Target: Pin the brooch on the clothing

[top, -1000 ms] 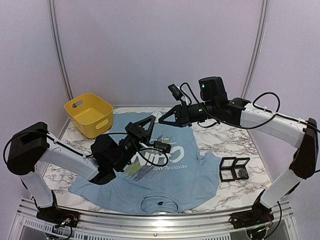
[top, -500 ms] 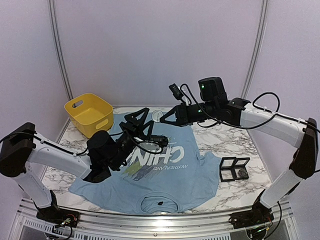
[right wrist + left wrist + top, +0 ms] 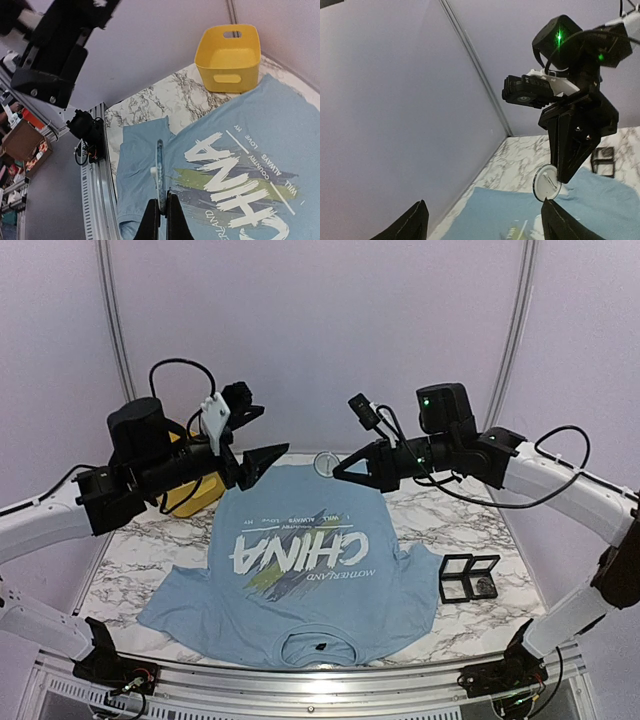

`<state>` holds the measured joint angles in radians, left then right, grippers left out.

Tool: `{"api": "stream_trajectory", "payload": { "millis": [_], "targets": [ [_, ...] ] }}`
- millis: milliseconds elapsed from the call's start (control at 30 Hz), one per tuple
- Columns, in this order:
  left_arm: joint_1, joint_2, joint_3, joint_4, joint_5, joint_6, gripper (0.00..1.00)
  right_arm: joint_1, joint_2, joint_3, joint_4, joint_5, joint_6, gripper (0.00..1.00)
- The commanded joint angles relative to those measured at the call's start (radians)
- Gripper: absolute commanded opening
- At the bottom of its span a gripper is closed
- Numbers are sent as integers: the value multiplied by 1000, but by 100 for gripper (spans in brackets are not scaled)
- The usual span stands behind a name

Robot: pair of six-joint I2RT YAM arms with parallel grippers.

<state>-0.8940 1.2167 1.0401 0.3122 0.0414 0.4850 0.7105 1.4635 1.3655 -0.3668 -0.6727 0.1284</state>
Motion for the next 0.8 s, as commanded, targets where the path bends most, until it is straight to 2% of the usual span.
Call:
{"api": "stream_trajectory", "payload": {
  "millis": [0,133,200,267,333,367,400,500,567,633,767],
  "targets": [
    [39,17,98,-308,395,-363,82,35,-50,28,20,-58,-175,0],
    [40,64,155,-363,498,-400,88,66,-40,40,43,-60,-212,0],
    [40,79,171,-362,525,-406,86,76,-36,48,50,-58,-212,0],
    [40,89,176,-363,515,-399,75,84,-32,54,54,-53,-216,0],
    [40,98,180,-362,505,-392,54,90,-30,56,58,-56,-219,0],
    [40,101,182,-363,503,-394,49,93,-29,57,60,-57,-219,0],
    [39,108,191,-363,504,-401,39,96,-27,59,57,-59,-220,0],
    [40,115,202,-359,507,-411,24,99,-21,70,38,-64,-232,0],
    [39,114,201,-352,498,-409,17,99,-22,70,32,-69,-239,0],
    [40,110,196,-344,489,-407,16,99,-23,70,28,-74,-242,0],
    [40,104,189,-328,491,-406,7,99,-23,72,22,-78,-246,0]
  ]
}}
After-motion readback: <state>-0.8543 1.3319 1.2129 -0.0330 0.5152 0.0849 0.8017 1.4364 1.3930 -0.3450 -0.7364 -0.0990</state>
